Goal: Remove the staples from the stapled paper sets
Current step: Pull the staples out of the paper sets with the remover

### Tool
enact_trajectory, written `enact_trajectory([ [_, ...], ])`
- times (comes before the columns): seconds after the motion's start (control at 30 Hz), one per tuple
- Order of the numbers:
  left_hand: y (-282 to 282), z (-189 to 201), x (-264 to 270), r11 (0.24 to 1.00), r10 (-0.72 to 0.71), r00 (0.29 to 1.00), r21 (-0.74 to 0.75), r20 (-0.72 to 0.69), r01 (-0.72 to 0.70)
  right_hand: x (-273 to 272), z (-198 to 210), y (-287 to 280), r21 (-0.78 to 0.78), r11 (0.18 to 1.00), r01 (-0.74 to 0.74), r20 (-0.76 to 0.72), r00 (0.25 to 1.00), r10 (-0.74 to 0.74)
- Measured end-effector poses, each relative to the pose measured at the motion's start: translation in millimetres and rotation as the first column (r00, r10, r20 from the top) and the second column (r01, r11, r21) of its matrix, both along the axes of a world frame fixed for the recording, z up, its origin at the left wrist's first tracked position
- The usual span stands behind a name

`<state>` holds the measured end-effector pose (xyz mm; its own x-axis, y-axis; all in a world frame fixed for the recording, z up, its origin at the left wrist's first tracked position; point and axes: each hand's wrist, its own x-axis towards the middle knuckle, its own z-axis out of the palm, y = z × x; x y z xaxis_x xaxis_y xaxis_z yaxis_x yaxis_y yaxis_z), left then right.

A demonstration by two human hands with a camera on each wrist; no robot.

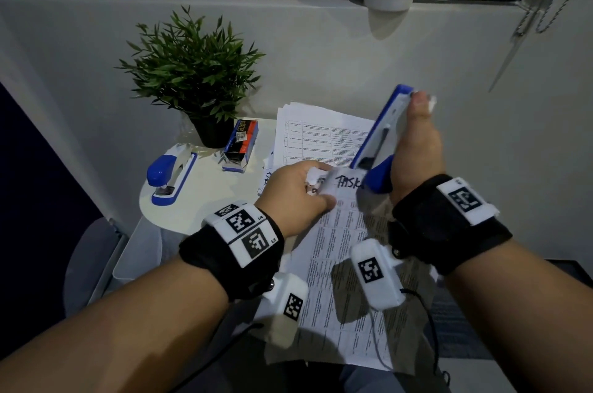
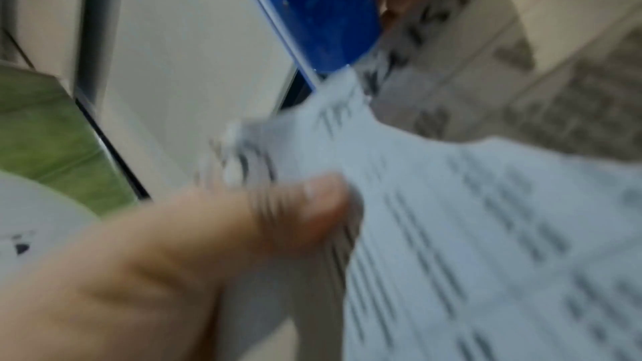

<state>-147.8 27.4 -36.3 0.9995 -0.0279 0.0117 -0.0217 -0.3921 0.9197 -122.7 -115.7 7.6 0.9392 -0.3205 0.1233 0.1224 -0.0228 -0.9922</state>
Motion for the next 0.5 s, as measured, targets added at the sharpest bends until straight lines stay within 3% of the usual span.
enact_trajectory([
  [0.1, 10, -6, 2, 0.975, 0.085, 0.991, -0.196, -0.105, -0.105, 1, 15, -22, 0.014, 0.998, 0.067, 0.079, 0.995, -0.068],
  [0.2, 14, -7, 2, 0.926, 0.092, 0.979, -0.345, -0.183, -0.151, 0, 20, -35, -0.293, 0.955, -0.048, 0.002, 0.999, 0.051],
  [0.33, 9, -2, 3, 0.873, 0.097, 0.971, -0.450, -0.219, -0.189, -7, 11, -25, -0.649, 0.690, -0.322, -0.225, 0.947, 0.230],
  [0.4, 6, -1, 5, 0.870, 0.111, 0.970, -0.450, -0.216, -0.200, -12, 4, -18, -0.702, 0.586, -0.405, -0.299, 0.914, 0.274],
  [0.5, 7, -2, 7, 0.844, 0.115, 0.970, -0.494, -0.215, -0.210, -14, -3, -13, -0.721, 0.515, -0.463, -0.337, 0.884, 0.324],
])
